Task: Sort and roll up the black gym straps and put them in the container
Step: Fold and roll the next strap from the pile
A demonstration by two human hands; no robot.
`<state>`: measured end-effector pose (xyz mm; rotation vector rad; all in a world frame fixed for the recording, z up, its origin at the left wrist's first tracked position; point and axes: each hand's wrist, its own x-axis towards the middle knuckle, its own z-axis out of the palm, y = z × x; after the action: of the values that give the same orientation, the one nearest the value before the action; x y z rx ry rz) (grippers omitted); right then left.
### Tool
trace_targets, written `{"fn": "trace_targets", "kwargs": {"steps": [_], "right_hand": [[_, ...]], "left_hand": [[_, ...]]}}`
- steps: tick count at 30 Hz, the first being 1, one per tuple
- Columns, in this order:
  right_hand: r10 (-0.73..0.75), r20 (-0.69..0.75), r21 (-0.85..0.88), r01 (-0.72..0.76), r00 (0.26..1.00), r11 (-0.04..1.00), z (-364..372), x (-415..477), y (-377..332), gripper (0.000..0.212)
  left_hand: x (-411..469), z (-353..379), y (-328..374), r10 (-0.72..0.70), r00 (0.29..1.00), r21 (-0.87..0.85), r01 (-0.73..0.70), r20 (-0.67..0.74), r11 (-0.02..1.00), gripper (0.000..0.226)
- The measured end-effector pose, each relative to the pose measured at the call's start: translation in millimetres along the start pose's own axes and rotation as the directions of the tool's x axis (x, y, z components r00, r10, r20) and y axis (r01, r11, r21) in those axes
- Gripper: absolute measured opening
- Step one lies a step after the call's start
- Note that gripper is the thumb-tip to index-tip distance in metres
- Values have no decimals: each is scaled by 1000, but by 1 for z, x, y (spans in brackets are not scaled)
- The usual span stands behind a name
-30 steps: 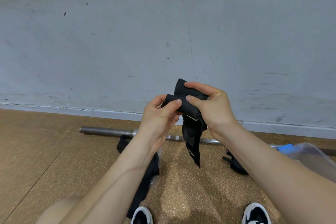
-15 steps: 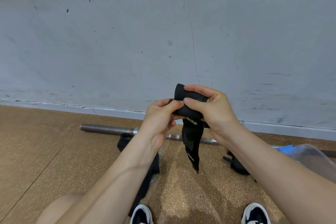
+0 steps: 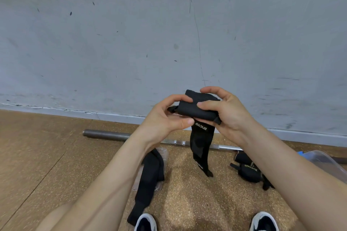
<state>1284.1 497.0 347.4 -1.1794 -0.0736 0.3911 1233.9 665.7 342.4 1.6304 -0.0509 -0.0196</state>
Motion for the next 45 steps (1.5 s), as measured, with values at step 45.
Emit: {"fn": "trace_targets", "kwargs": {"steps": [45], "right_hand": [[216,492,-452,35,843,891,-19,-8,-25,79]], "left_hand": [[4,0,7,7,992,-169,14,125,985,64]]}}
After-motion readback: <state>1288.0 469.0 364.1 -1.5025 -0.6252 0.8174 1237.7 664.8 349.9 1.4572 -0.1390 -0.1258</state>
